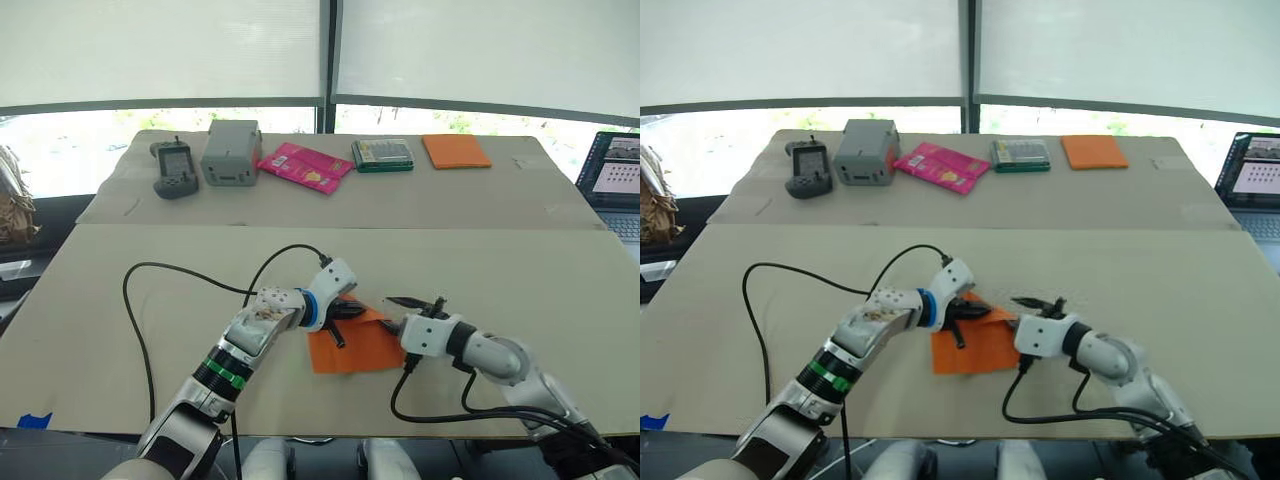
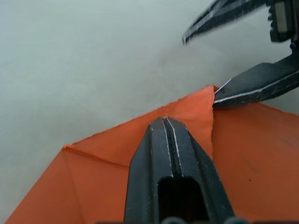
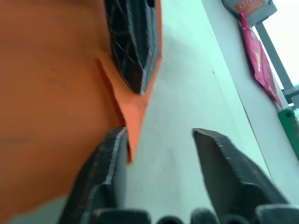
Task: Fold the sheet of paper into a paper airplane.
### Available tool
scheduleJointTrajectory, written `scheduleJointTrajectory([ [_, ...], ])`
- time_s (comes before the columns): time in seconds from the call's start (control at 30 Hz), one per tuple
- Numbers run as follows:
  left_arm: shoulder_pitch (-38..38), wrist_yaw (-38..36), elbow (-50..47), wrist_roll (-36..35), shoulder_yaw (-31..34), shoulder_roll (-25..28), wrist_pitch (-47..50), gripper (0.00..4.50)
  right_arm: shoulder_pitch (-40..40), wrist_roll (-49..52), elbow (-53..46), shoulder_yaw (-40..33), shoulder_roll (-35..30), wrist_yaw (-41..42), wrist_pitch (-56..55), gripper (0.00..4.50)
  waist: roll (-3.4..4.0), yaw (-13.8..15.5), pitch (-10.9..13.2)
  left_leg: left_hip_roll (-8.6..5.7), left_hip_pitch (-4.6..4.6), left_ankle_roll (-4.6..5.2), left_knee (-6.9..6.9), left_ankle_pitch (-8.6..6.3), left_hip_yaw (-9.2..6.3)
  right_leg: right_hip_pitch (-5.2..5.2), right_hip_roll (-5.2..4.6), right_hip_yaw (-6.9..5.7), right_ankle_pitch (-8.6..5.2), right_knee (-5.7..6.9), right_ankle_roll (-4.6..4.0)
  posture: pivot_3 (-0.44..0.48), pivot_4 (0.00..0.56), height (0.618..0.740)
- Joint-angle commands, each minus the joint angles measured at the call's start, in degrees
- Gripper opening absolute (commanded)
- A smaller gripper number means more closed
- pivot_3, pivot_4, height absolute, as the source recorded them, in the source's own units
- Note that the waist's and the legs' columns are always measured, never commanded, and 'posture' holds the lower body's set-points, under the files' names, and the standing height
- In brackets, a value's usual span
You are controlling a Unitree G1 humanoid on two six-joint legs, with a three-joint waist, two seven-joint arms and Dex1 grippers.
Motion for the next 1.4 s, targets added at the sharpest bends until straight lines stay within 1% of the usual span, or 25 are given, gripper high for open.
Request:
scheduleJointTrajectory([
  [0.03, 1.94, 0.39, 0.15, 1.25, 0.20, 1.41, 0.90, 0.00, 0.24, 8.72, -1.78, -4.25, 1.02, 2.85, 5.19, 2.99, 0.00, -0.09, 0.00, 0.01, -0.01, 0.00, 0.00, 0.00, 0.00, -0.01, 0.01, 0.00, 0.00, 0.00, 0.00, 0.000, 0.150, 0.740],
  [0.07, 2.13, 0.45, 0.00, 1.31, 0.26, 1.45, 0.84, 0.00, -0.07, 10.71, -2.15, -4.40, 1.81, 3.87, 7.14, 2.76, 0.00, -0.18, 0.00, 0.03, -0.01, 0.00, -0.01, 0.00, 0.00, -0.01, 0.01, 0.01, 0.00, 0.01, 0.00, 0.000, 0.150, 0.740],
  [0.1, 2.31, 0.49, -0.13, 1.37, 0.29, 1.46, 0.80, 0.00, -0.17, 11.64, -2.30, -3.76, 2.07, 5.36, 8.77, 2.36, 0.00, -0.29, 0.00, 0.07, 0.00, 0.00, -0.01, 0.00, 0.00, -0.02, 0.04, 0.00, 0.00, 0.01, 0.00, 0.000, 0.150, 0.740],
  [0.13, 2.43, 0.54, -0.22, 1.44, 0.31, 1.41, 0.78, 0.00, -0.25, 12.08, -2.32, -3.23, 2.56, 6.01, 9.27, 2.14, 0.00, -0.29, 0.00, 0.08, 0.00, 0.00, -0.02, 0.00, 0.00, -0.02, 0.05, 0.02, 0.00, 0.02, -0.01, 0.000, 0.150, 0.740],
  [0.17, 2.50, 0.61, -0.26, 1.48, 0.34, 1.33, 0.75, 0.00, -0.38, 13.89, -2.59, -3.57, 3.97, 5.95, 10.82, 1.71, 0.00, -0.27, 0.00, 0.08, 0.00, 0.00, -0.02, 0.00, 0.00, -0.02, 0.05, 0.02, 0.00, 0.03, -0.01, 0.000, 0.150, 0.740],
  [0.33, 2.28, 1.65, 1.33, 1.93, 0.95, 0.32, -0.25, 0.00, -1.92, 17.58, -3.49, -3.65, 9.07, 5.37, 17.57, 0.03, 0.01, -0.20, 0.00, 0.07, -0.03, 0.01, -0.01, 0.00, -0.01, -0.05, 0.03, 0.01, 0.00, 0.03, -0.01, 0.000, 0.150, 0.740],
  [0.43, 2.03, 2.38, 2.09, 2.15, 1.48, -0.21, -0.66, 0.00, -4.03, 17.61, -2.33, -2.70, 12.29, 3.80, 21.64, 0.03, 0.01, -0.17, 0.00, 0.05, -0.03, 0.01, -0.01, 0.00, -0.01, -0.05, 0.01, 0.01, 0.00, 0.03, 0.00, 0.000, 0.150, 0.740],
  [0.6, 2.45, 3.00, 2.35, 2.51, 1.79, -0.12, -1.26, 0.00, -4.84, 15.72, -0.41, -0.25, 14.13, 3.32, 26.96, 0.03, 0.02, -0.15, -0.01, 0.04, -0.04, 0.01, -0.01, 0.00, -0.01, -0.08, 0.00, -0.01, 0.00, 0.03, 0.00, 0.000, 0.150, 0.740],
  [0.73, 3.77, 3.52, 1.75, 2.69, 1.84, 0.45, -1.45, 0.00, -3.40, 14.54, 1.67, 0.88, 15.14, 1.68, 28.59, 0.03, 0.04, -0.20, -0.03, 0.06, -0.01, 0.01, -0.02, -0.01, -0.02, -0.05, 0.02, -0.01, 0.00, 0.04, -0.01, 0.000, 0.150, 0.740],
  [0.9, 3.34, 4.79, 2.65, 2.83, 2.48, -0.04, -2.01, 0.00, 0.82, 14.06, 1.02, 0.70, 14.05, 0.53, 28.61, 0.03, -0.02, -0.16, -0.23, 0.06, 0.02, 0.01, -0.02, -0.01, -0.02, -0.02, 0.03, -0.01, 0.00, 0.04, 0.00, 0.000, 0.150, 0.740],
  [1.07, 2.93, 4.79, 3.60, 3.81, 1.13, -0.36, -3.10, 0.00, 6.44, 15.31, -0.75, -2.03, 12.57, -0.43, 28.31, 0.03, -0.18, 0.03, -0.70, 0.06, 0.06, 0.02, -0.03, -0.02, -0.06, 0.09, 0.01, -0.07, -0.01, -0.06, 0.01, 0.000, 0.150, 0.740],
  [1.13, 3.08, 4.66, 3.53, 3.81, 0.89, -0.71, -3.11, 0.00, 9.42, 16.06, -1.88, -3.73, 11.44, -0.29, 28.58, 0.03, -0.11, 0.19, -0.93, 0.08, 0.14, 0.05, -0.05, -0.04, -0.15, 0.34, 0.02, -0.20, -0.01, -0.28, 0.02, 0.000, 0.150, 0.740],
  [1.2, 3.26, 4.31, 3.53, 3.78, 0.83, -1.01, -3.02, 0.00, 12.76, 17.37, -3.09, -5.97, 10.51, -0.15, 29.11, 0.03, -0.15, 0.36, -1.09, 0.10, 0.41, 0.14, -0.08, -0.11, -0.20, 0.79, 0.01, -0.31, -0.04, -0.54, 0.06, 0.000, 0.150, 0.740],
  [1.27, 3.46, 4.14, 3.51, 3.91, 0.81, -1.18, -3.00, 0.00, 15.34, 18.92, -4.43, -8.03, 9.79, -0.03, 29.76, 0.03, -0.14, 0.62, -1.20, 0.08, 0.48, 0.19, -0.09, -0.14, -0.20, 0.89, -0.04, -0.31, -0.07, -0.59, 0.12, 0.000, 0.150, 0.740],
  [1.4, 3.62, 3.78, 3.44, 3.95, 0.69, -1.30, -2.96, 0.00, 16.64, 22.94, -7.39, -10.89, 10.55, -0.14, 30.66, 0.03, -0.16, 0.94, -1.25, 0.06, 0.46, 0.21, -0.08, -0.16, -0.19, 0.90, -0.07, -0.29, -0.09, -0.62, 0.16, 0.000, 0.150, 0.740],
])
